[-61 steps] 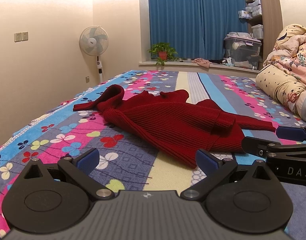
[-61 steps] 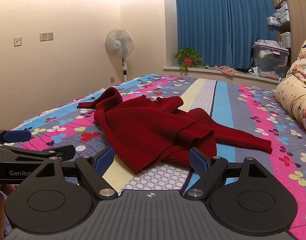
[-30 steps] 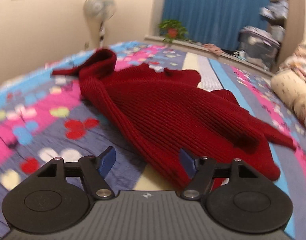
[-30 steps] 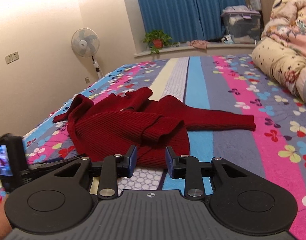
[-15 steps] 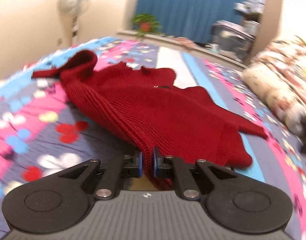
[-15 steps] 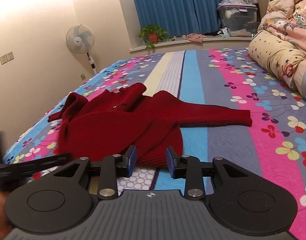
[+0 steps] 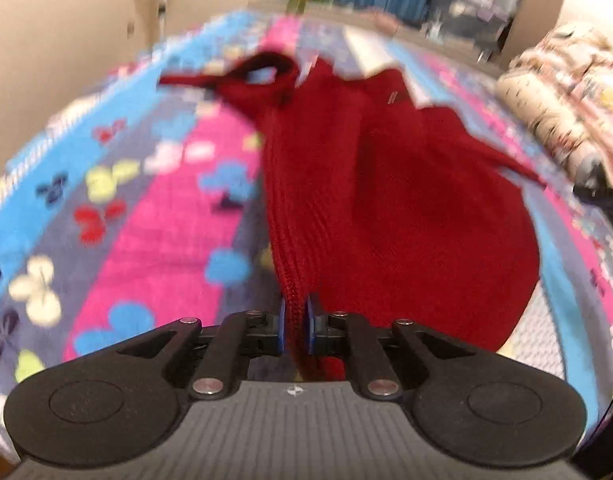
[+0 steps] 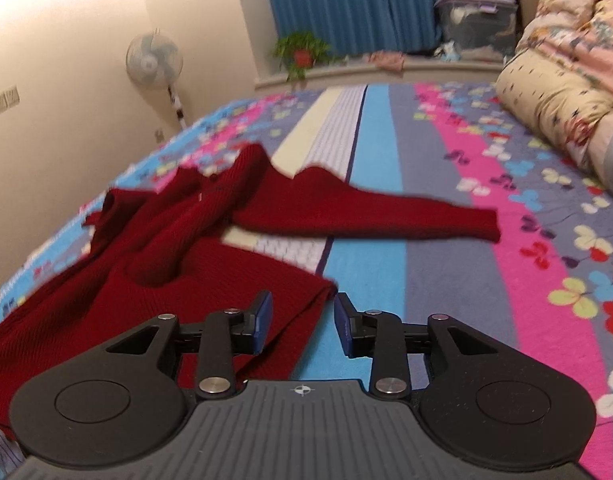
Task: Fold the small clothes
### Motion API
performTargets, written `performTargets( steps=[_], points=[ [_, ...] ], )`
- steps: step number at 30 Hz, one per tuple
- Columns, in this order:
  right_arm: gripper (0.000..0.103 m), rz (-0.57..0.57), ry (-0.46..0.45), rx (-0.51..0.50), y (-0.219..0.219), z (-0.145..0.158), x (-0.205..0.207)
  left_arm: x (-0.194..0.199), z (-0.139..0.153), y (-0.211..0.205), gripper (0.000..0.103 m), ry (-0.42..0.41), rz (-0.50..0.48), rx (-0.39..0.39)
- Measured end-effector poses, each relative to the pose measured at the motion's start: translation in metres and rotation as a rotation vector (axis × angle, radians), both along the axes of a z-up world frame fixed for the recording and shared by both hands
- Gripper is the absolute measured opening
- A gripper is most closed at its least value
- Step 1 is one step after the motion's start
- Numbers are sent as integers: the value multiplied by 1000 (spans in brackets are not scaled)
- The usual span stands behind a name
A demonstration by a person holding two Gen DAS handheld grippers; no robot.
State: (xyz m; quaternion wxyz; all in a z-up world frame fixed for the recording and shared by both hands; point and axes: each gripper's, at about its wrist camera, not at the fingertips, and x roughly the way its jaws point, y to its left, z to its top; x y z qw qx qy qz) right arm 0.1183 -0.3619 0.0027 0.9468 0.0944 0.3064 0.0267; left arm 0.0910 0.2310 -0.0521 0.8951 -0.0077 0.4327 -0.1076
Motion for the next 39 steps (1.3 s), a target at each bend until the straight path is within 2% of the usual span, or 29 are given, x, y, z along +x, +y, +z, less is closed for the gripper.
performTargets(
  steps=[2, 4, 6, 9, 13, 19, 20, 22, 23, 24, 26, 28, 29, 32, 35, 37, 39],
  points=[
    [46, 17, 27, 22, 2, -12, 14, 2, -2, -2, 14, 8, -4, 35],
    [49, 20, 42, 46, 3, -22, 30, 4, -3, 0, 30, 26, -18, 8],
    [55, 9, 42, 55, 3, -33, 45, 6, -7, -2, 35, 41, -25, 10],
    [58, 3, 42, 66, 0, -49, 66, 10, -15, -8, 38, 64, -28, 26],
    [60, -5, 47, 130, -12, -68, 92, 20, -23, -8, 45, 82, -27, 19],
    [59, 25, 92, 184, -15, -93, 120, 34, -31, -2, 45, 123, 19, -9],
    [57, 30, 93, 178, -13, -95, 122, 36, -32, -3, 45, 128, 25, -10],
    [45, 34, 82, 139, -7, -94, 123, 39, -33, -9, 45, 137, 28, 2],
    [22, 40, 78, 135, -6, -93, 122, 40, -34, -12, 45, 138, 25, 14],
    [14, 51, 71, 142, -6, -91, 120, 41, -35, -16, 44, 138, 21, 32],
    [14, 50, 26, 155, -9, -79, 109, 42, -36, -21, 39, 130, 20, 59],
    [13, 60, -12, 166, -11, -58, 94, 41, -33, -21, 11, 113, 40, 70],
    [12, 66, -31, 156, -11, -43, 83, 41, -31, -19, 7, 103, 54, 68],
    [12, 62, -105, 117, -14, 4, 47, 31, -17, -15, 6, 47, 58, 13],
    [11, -13, -201, 106, -25, 45, -6, 5, 5, -21, 5, -63, -21, -41],
    [11, -90, -245, 99, -34, 61, -46, -12, 17, -23, 5, -111, -71, -63],
    [11, -161, -170, 84, -43, 60, -69, -17, 11, -19, 5, -45, -50, -54]
  ],
)
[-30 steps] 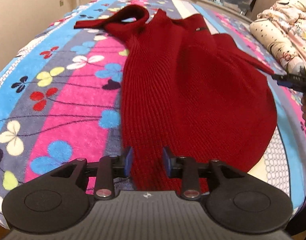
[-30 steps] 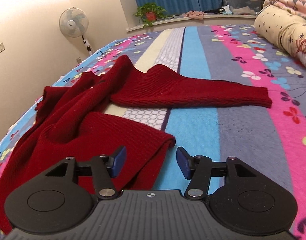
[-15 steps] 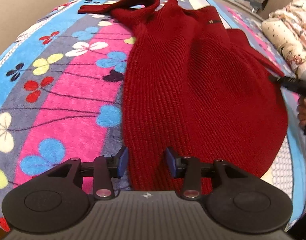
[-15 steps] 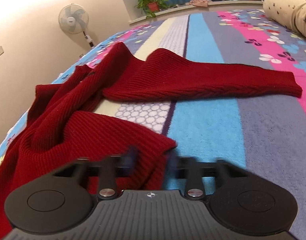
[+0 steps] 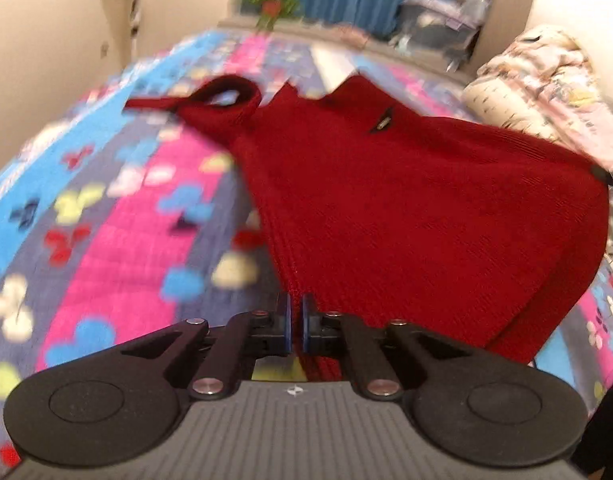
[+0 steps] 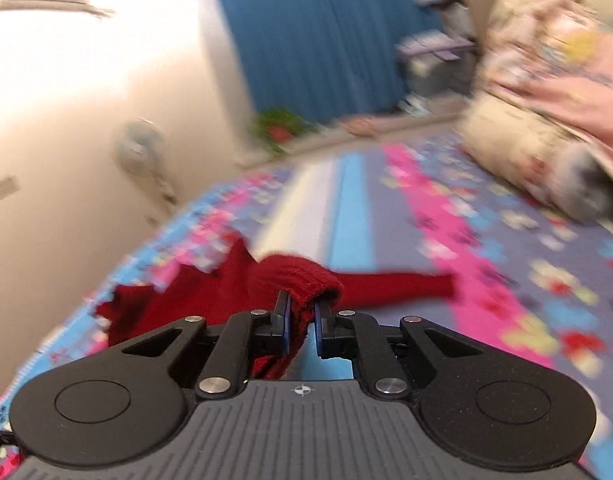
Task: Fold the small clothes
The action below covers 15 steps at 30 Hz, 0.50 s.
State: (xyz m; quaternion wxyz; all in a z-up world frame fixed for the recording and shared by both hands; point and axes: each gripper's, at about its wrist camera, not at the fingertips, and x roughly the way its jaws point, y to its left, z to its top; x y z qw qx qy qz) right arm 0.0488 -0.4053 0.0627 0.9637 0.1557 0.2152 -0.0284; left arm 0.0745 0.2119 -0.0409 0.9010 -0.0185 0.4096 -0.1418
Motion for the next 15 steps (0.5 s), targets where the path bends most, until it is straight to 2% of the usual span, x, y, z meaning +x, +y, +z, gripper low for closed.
performTargets(
  steps=[2, 3, 5, 6, 8, 10, 12, 15],
  points=[
    [11, -25, 197, -4, -11, -31, -3, 7, -16, 5, 4, 130, 24, 8],
    [12, -26, 311, 21, -18, -55, 1, 9, -23, 3, 0, 177, 16, 22],
    [10, -58, 536, 100, -29, -97, 9, 10, -31, -7, 0, 222, -9, 72],
    [6, -74, 562, 104, -29, -103, 11, 11, -32, -10, 1, 220, -17, 88],
    [7, -48, 496, 40, -23, -97, 16, 10, -27, -15, 6, 186, -27, 75],
    [15, -34, 420, -14, -18, -88, 21, 12, -23, -10, 30, 166, -5, 37],
    [40, -37, 410, 3, -21, -90, 26, 16, -26, -8, 31, 175, 27, 34],
    [41, -62, 478, 2, -26, -107, 42, 25, -37, -10, 31, 240, 32, 46]
  ],
)
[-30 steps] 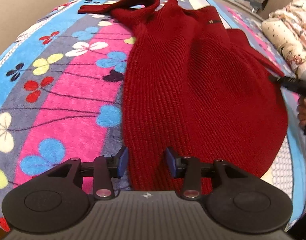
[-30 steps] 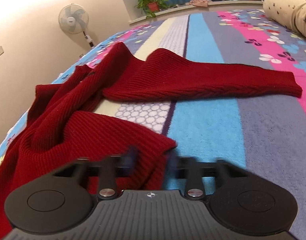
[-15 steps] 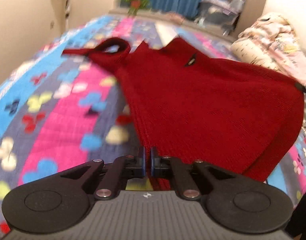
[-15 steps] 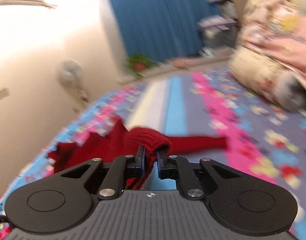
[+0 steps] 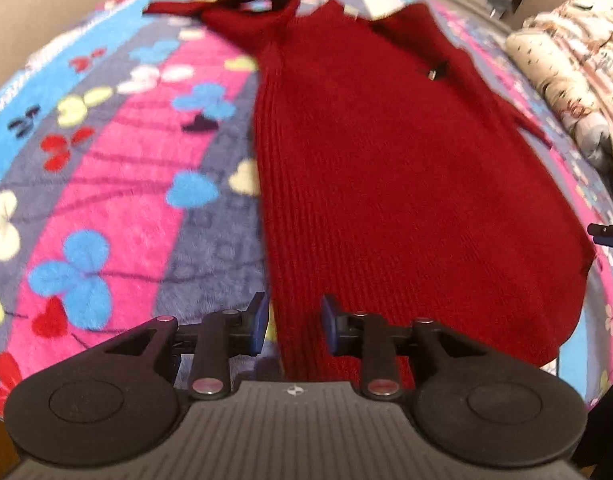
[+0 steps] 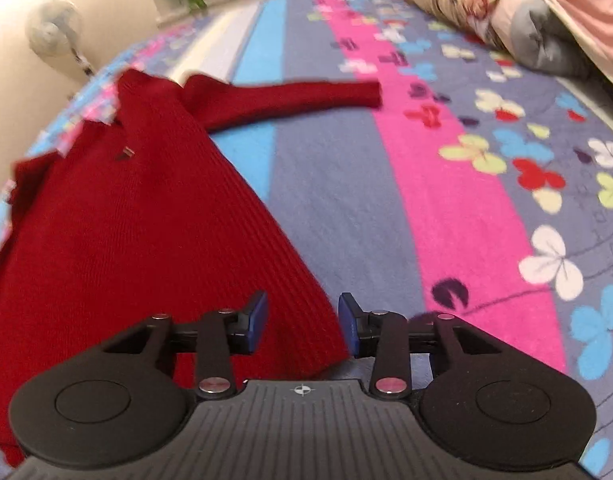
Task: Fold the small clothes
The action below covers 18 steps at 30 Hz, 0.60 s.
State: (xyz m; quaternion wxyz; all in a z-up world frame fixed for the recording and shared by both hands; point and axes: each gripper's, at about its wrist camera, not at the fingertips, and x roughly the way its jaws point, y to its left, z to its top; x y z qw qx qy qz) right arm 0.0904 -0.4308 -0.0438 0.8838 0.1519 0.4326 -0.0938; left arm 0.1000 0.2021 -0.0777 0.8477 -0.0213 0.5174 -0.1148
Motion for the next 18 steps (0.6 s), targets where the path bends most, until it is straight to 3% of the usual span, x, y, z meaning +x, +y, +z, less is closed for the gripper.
performTargets(
  steps=[3, 8, 10, 12, 15, 18],
  points=[
    [43, 10, 62, 33, 0, -19, 8, 6, -9, -5, 31, 26, -37, 18],
    [45, 76, 72, -63, 21, -26, 5, 2, -16, -11, 36, 32, -60, 60],
    [39, 86, 70, -69, 22, -25, 4, -1, -16, -13, 36, 24, -65, 68],
    [22, 101, 57, -47, 20, -23, 3, -4, -15, -14, 35, 15, -66, 77],
    [17, 106, 20, -44, 21, -14, -1, -9, -10, -19, 10, -21, -95, 102],
    [16, 90, -66, -33, 21, 6, -14, -24, 6, -24, 6, -99, -136, 95]
  ],
)
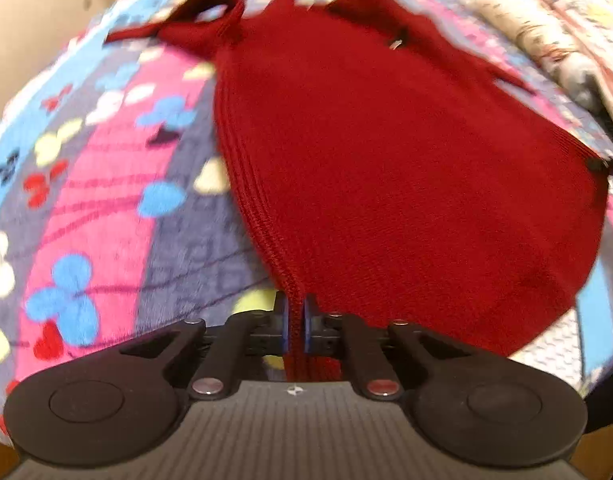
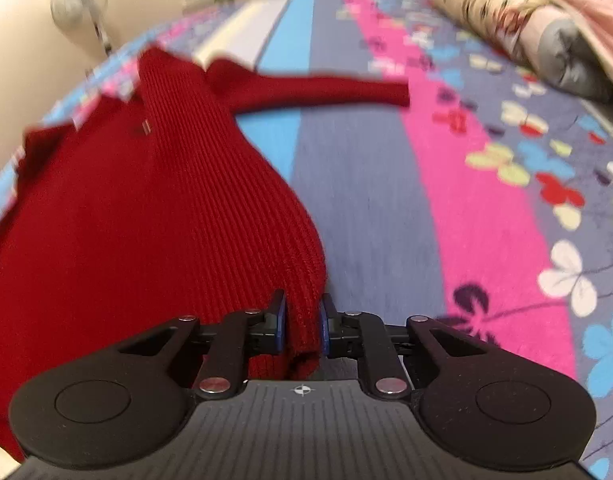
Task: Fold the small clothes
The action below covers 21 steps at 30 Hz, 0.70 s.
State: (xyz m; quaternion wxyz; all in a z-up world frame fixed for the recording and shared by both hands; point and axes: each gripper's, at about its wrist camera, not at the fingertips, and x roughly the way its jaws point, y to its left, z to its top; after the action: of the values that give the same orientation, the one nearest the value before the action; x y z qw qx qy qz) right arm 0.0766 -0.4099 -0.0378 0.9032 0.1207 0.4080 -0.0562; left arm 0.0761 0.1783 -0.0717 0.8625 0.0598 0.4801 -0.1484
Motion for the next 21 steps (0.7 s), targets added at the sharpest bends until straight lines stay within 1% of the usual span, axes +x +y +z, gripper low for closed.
performTargets(
  steps=[2, 4, 5, 7, 8, 9, 11, 13, 14, 15, 16, 17, 18, 20, 21],
  points=[
    [15, 0, -75, 10, 0, 19, -13, -14, 20, 8, 6, -69, 9, -78],
    [14, 2, -135, 20, 0, 37, -27, -31, 41, 24, 5, -133, 42, -195],
    [12, 2, -162, 31, -2, 45, -36, -38, 49, 31, 5, -153, 54, -236],
    [11, -6, -196, 40, -5, 59, -49, -52, 56, 41, 5, -173, 55, -281],
    [11, -9, -198, 29, -6, 64, -53, -56, 56, 41, 5, -170, 39, -279],
    [11, -15, -178, 3, -8, 65, -55, -59, 55, 40, 5, -161, 16, -266],
    [11, -41, -87, -21, -14, 56, -54, -52, 44, 35, 5, -108, -15, -217],
    [12, -47, 28, 11, -23, 34, -44, -43, 29, 29, 8, -41, -2, -146],
    [11, -67, 84, 14, -26, 22, -37, -39, 25, 27, 8, -28, 6, -121],
    [11, -109, 117, -35, -25, 16, -33, -35, 24, 25, 12, -31, 14, -107],
    [12, -139, 117, -110, -24, 15, -30, -31, 25, 26, 24, -39, 22, -122],
    [14, -152, 86, -174, -21, 18, -28, -28, 27, 26, 30, -52, 30, -142],
    [14, -153, 42, -190, -19, 23, -27, -26, 30, 23, 34, -69, 33, -157],
    [16, -100, -58, -129, -13, 32, -27, -23, 33, 14, 34, -81, 9, -179],
    [21, -55, -82, -100, -9, 34, -26, -20, 32, 7, 34, -75, -10, -180]
  ],
)
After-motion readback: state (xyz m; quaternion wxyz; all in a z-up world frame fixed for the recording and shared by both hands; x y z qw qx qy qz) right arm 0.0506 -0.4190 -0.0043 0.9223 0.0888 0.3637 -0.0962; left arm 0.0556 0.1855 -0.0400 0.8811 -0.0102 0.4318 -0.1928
